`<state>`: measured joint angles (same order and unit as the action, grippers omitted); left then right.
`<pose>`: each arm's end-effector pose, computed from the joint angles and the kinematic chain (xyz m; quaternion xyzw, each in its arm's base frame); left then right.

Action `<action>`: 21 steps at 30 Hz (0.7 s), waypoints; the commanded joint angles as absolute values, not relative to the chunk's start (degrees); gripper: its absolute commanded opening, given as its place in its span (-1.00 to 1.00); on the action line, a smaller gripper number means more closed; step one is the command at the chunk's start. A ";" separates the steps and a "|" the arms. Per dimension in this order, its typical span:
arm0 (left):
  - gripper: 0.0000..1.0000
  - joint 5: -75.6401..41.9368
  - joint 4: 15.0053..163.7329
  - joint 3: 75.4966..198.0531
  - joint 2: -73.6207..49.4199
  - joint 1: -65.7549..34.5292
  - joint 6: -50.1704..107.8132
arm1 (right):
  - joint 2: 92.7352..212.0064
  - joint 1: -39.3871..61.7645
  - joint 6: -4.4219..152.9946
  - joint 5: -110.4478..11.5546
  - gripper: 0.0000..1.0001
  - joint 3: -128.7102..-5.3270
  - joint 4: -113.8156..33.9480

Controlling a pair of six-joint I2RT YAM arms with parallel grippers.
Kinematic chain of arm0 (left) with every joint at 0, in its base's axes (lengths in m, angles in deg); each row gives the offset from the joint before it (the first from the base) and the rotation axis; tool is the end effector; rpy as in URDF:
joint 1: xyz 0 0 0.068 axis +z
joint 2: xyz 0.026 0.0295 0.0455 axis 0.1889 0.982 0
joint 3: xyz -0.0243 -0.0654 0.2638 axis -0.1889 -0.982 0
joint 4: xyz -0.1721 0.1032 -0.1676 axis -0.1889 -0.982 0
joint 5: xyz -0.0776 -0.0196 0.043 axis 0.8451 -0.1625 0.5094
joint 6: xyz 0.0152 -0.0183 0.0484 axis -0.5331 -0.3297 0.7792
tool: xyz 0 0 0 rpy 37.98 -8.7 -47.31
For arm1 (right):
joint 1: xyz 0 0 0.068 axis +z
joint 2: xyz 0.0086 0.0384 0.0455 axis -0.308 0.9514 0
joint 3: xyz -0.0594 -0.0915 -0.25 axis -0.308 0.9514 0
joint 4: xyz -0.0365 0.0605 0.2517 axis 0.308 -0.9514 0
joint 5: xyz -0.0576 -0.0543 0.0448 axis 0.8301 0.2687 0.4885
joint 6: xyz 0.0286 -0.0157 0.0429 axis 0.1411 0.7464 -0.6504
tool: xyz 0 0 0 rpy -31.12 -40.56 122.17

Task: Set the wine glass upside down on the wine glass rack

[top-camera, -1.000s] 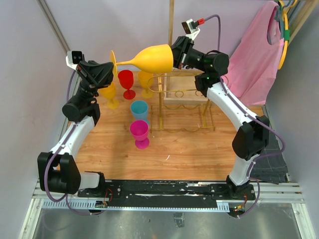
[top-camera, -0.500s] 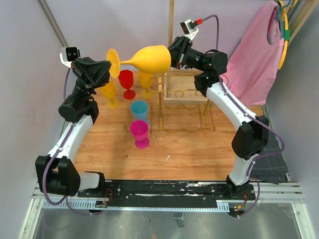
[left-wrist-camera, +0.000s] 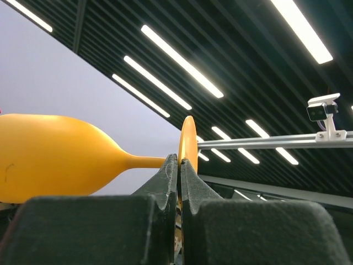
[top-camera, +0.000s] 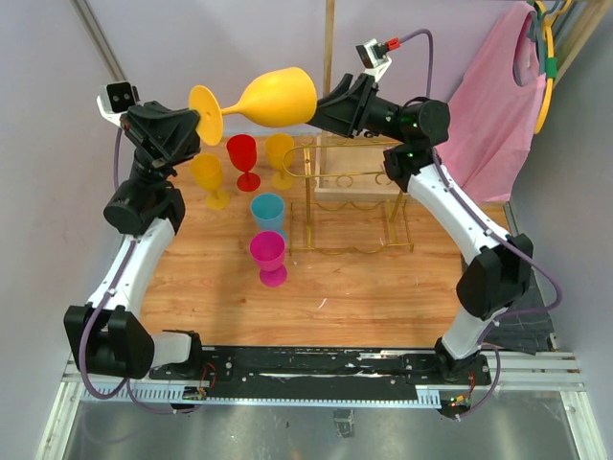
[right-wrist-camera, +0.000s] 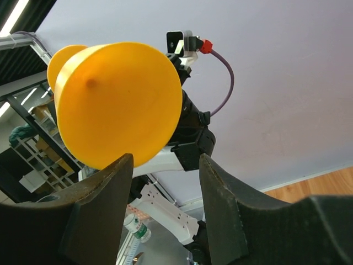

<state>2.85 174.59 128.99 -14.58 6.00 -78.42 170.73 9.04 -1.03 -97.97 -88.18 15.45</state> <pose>0.2119 -0.0349 0.4922 0.0515 0.2533 -0.8627 0.4347 0.3149 0.1935 0.4966 -0.2622 0.4598 0.7684 0.3596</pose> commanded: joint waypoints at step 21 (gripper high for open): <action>-0.99 16.50 160.82 135.96 -12.49 15.21 -71.04 | 139.02 3.33 47.09 -90.20 0.03 -80.20 -42.13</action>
<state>9.54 171.80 132.55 -12.05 13.85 -77.86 143.28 4.13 38.80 -94.40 -81.80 -33.10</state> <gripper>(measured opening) 0.029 0.523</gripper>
